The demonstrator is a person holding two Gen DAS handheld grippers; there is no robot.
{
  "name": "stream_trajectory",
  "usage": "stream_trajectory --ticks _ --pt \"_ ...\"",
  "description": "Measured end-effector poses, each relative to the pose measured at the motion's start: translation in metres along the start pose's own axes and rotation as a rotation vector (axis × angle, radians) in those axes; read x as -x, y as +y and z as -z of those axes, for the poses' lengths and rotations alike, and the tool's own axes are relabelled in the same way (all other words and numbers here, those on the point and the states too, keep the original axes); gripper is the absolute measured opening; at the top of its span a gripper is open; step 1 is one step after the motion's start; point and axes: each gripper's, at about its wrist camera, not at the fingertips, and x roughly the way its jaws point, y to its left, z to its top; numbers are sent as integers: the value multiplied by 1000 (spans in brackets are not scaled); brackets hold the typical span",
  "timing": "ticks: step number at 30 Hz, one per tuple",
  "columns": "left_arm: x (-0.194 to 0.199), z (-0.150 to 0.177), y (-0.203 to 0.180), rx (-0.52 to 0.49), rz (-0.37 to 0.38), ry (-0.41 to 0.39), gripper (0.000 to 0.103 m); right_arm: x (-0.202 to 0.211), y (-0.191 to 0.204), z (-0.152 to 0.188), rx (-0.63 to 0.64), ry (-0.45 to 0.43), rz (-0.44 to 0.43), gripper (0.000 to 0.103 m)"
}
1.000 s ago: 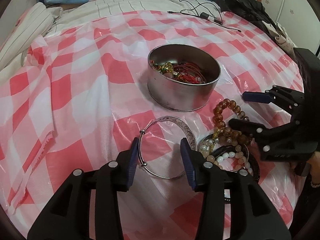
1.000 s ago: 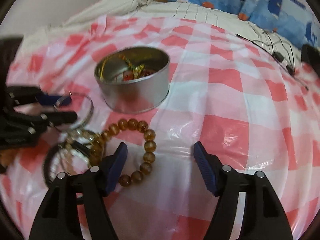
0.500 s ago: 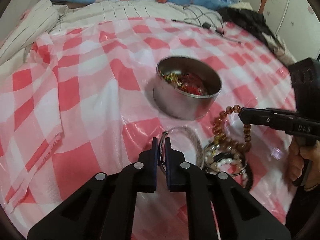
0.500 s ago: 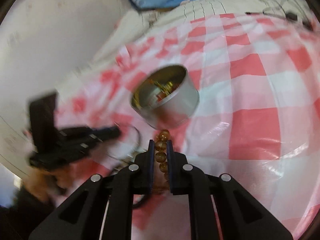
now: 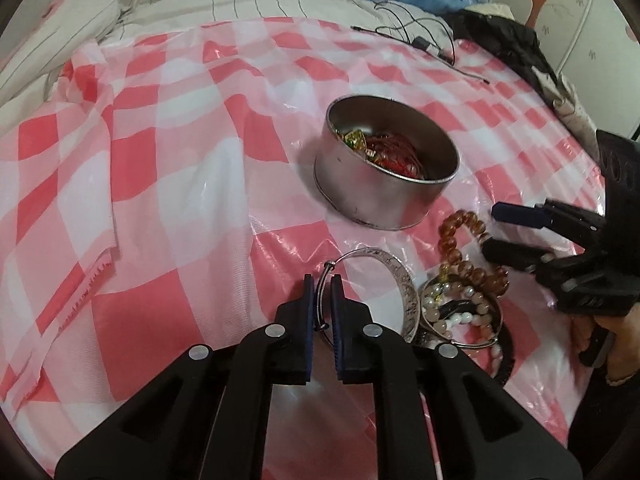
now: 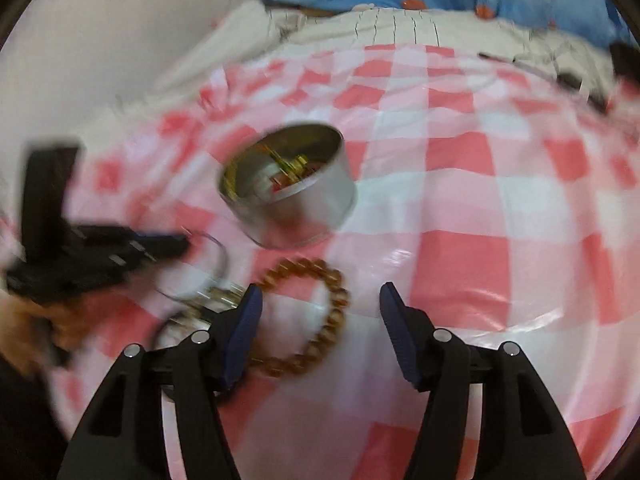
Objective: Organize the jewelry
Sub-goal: 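Lift the amber bracelet with the right tool toward the tin while the left tool carries the bangle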
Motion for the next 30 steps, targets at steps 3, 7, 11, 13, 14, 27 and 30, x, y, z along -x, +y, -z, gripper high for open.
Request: stream_trajectory --ticks 3,7,11,13,14,27,30 --pt "-1 1 -7 -53 -43 3 9 -8 14 3 96 20 25 41" --pt "2 0 -17 -113 -86 8 7 -3 -14 4 -105 4 -259 12" --pt "15 -5 -16 -77 -12 -23 6 14 -49 3 -345 -118 -606 12" --pt "24 -7 -15 -50 50 -46 6 17 -59 6 -401 -152 -684 12" --pt "29 -9 -16 -44 73 -60 6 18 -63 6 -424 -170 -713 12" --pt "60 -39 -41 -59 122 -165 0 41 -66 -12 -432 -294 -757 12" --pt "68 -49 -43 -48 139 -199 0 47 -65 -19 -420 -329 -755 12"
